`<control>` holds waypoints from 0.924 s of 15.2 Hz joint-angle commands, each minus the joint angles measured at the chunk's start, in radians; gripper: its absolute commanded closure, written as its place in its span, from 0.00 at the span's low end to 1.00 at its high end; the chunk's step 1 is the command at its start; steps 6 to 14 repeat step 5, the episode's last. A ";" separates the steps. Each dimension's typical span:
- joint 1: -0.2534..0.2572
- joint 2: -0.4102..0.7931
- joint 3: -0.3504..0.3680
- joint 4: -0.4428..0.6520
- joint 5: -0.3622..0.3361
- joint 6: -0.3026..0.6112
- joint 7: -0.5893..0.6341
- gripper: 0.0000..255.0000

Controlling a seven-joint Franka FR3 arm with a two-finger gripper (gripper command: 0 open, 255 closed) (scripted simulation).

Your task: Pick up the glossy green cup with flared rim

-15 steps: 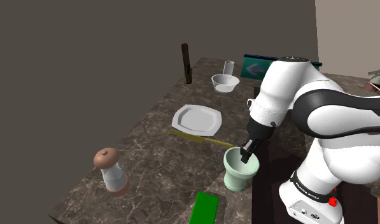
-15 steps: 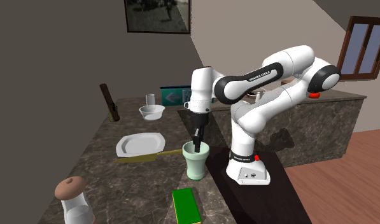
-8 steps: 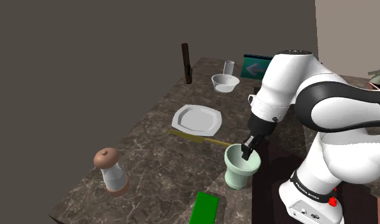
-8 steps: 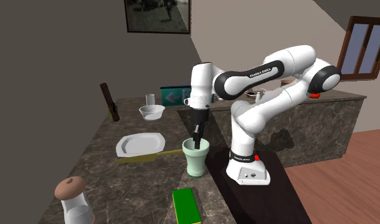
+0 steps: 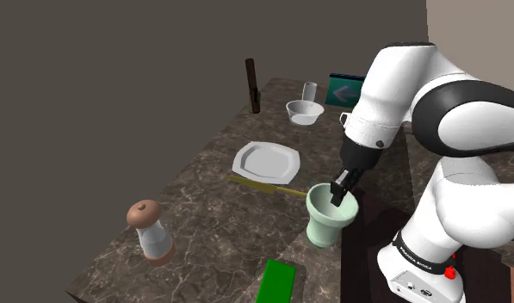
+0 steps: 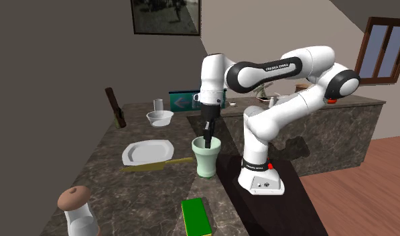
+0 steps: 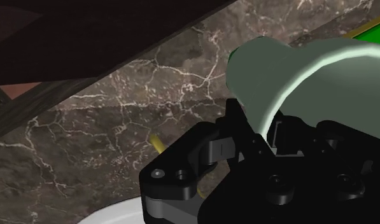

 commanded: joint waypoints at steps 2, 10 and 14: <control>-0.010 -0.002 -0.016 0.041 -0.018 -0.042 0.002 1.00; -0.013 -0.001 -0.021 0.056 -0.024 -0.056 0.004 1.00; -0.013 -0.001 -0.021 0.056 -0.024 -0.056 0.004 1.00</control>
